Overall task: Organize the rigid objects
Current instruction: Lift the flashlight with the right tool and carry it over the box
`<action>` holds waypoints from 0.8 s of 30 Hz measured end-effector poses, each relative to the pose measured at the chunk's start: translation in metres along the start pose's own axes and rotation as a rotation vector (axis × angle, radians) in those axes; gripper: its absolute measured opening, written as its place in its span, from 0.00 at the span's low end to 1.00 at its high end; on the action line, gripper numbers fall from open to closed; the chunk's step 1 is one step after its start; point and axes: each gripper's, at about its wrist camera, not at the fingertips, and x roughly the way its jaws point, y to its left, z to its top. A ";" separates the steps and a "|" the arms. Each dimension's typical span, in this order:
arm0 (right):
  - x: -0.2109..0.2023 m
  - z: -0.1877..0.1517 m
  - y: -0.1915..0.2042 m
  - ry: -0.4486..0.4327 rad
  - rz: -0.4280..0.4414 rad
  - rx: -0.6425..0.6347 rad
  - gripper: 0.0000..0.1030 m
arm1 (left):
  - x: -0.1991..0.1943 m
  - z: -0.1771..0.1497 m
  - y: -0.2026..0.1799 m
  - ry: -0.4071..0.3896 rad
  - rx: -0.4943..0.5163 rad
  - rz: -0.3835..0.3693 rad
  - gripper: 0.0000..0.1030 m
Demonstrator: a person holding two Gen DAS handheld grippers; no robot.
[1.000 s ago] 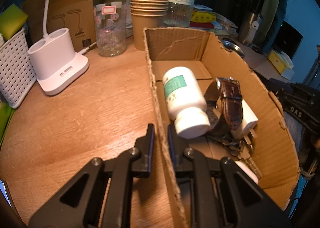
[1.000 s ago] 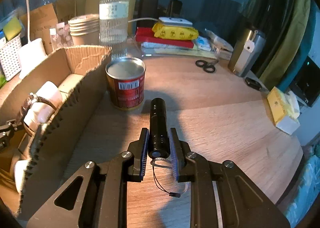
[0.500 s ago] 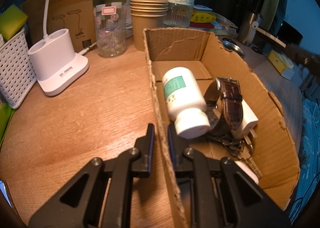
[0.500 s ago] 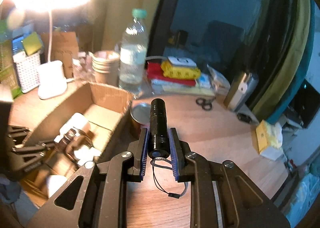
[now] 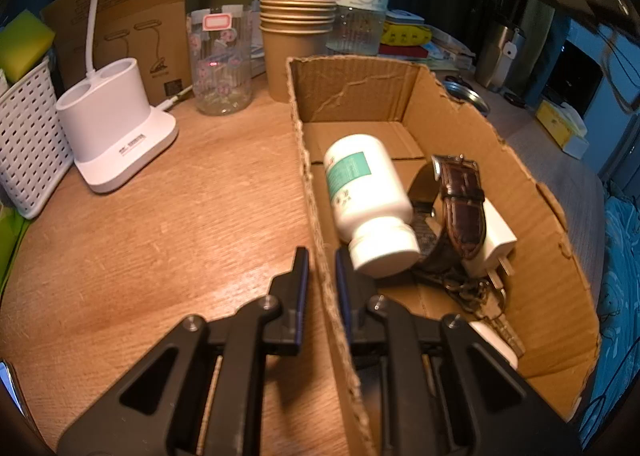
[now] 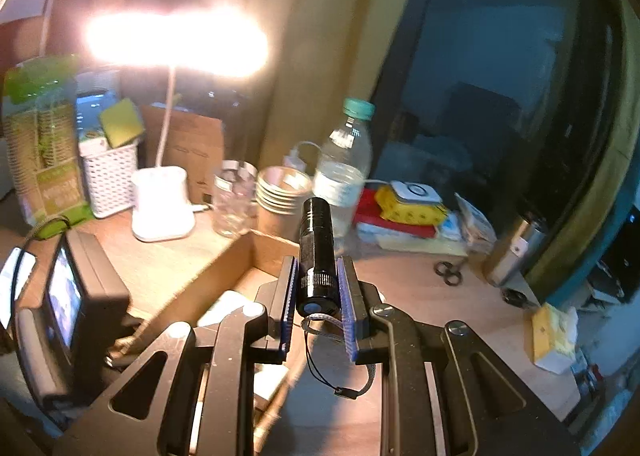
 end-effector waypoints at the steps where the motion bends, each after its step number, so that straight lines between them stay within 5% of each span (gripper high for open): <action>1: 0.003 0.002 0.003 -0.001 0.011 -0.002 0.21 | 0.000 0.000 0.000 0.000 0.000 0.000 0.14; 24: 0.077 -0.030 0.020 0.171 0.095 0.014 0.21 | 0.001 0.002 0.000 -0.002 0.002 0.002 0.14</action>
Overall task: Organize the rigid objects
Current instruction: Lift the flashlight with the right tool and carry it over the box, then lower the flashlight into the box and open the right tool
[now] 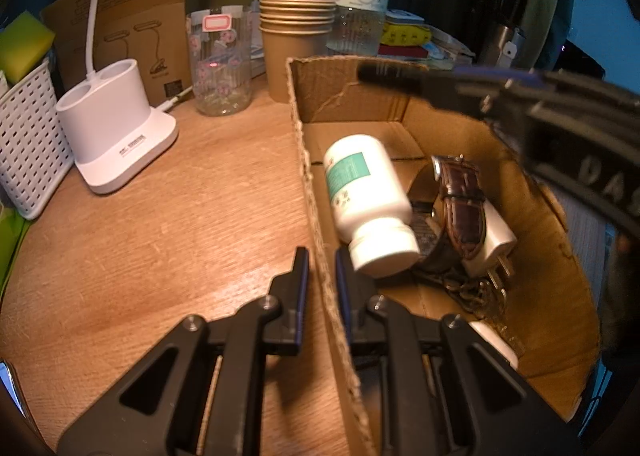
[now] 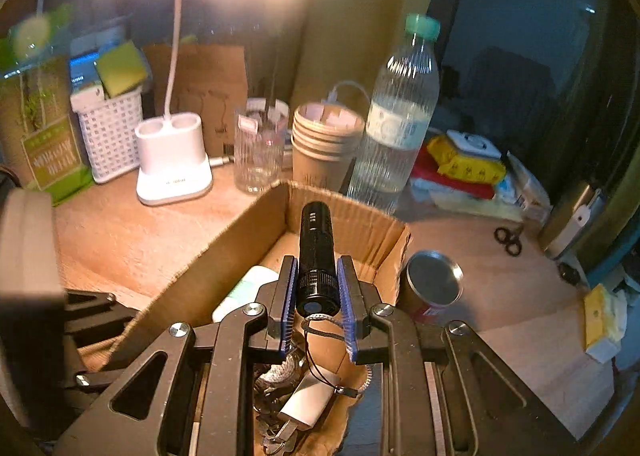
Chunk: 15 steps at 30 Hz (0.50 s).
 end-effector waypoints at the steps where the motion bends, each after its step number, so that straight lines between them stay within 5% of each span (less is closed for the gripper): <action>1: 0.003 -0.001 -0.001 0.008 0.007 0.005 0.21 | 0.000 0.000 0.000 0.000 0.001 0.001 0.14; 15: 0.008 -0.002 -0.003 0.057 0.024 0.013 0.23 | 0.001 0.001 -0.001 -0.001 0.001 0.002 0.14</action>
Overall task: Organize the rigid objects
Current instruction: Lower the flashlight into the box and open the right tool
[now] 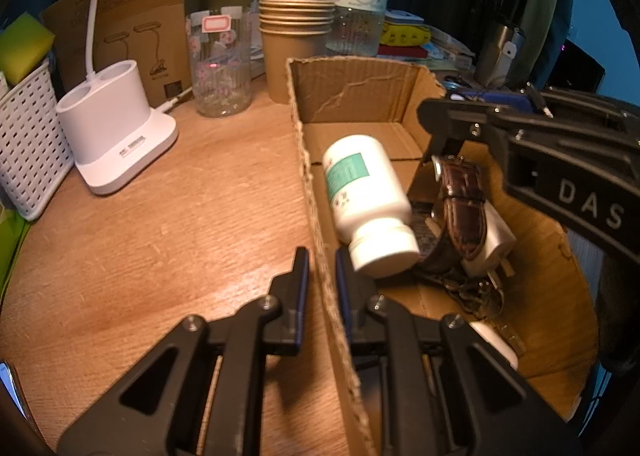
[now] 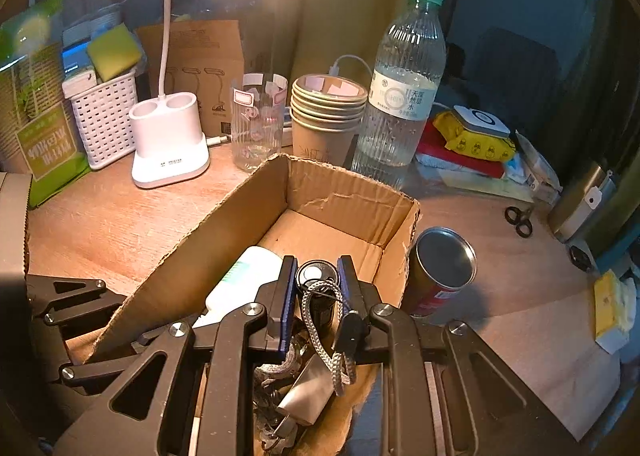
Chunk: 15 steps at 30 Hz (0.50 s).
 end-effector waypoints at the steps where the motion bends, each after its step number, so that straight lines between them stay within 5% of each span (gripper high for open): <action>1: 0.000 0.000 0.000 0.000 0.001 -0.002 0.25 | 0.000 0.000 -0.001 0.000 0.000 0.000 0.14; 3: -0.001 0.000 0.001 0.000 0.003 -0.003 0.38 | 0.000 0.000 0.000 0.000 0.000 0.000 0.14; 15: -0.012 -0.002 0.002 -0.007 -0.004 -0.005 0.63 | 0.000 0.001 0.000 0.000 0.001 0.001 0.14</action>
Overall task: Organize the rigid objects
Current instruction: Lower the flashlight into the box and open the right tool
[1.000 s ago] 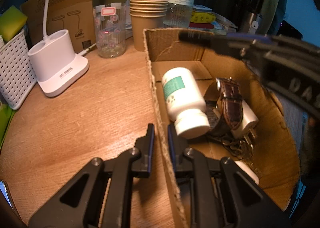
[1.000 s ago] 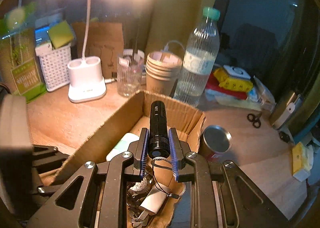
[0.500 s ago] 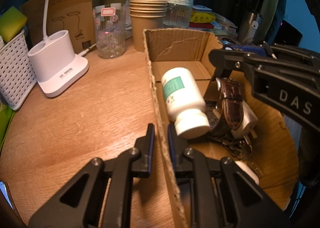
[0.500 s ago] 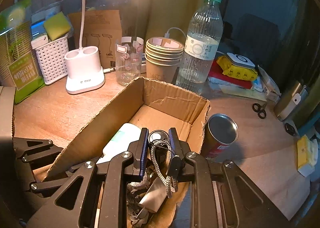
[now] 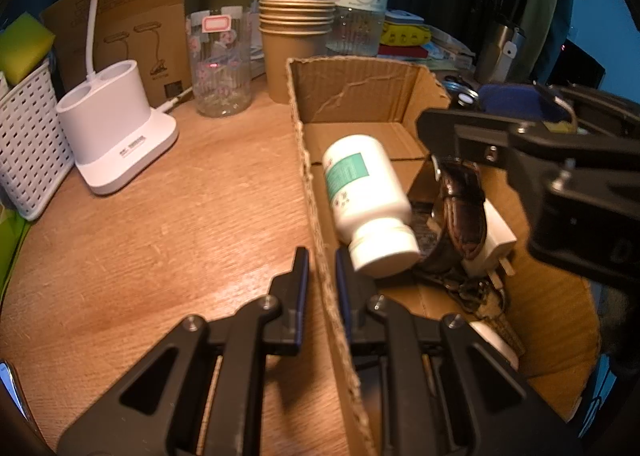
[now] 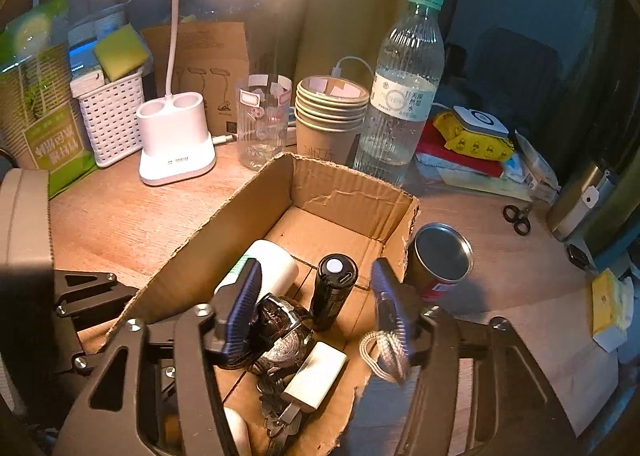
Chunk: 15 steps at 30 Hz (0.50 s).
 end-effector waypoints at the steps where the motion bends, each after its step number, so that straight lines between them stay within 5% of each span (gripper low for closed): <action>1: -0.002 0.000 0.000 -0.004 -0.001 0.000 0.63 | 0.000 0.000 0.000 0.000 0.000 0.000 0.14; 15: -0.009 -0.012 0.004 0.037 0.031 -0.024 0.71 | -0.001 -0.001 0.000 0.000 -0.001 0.000 0.14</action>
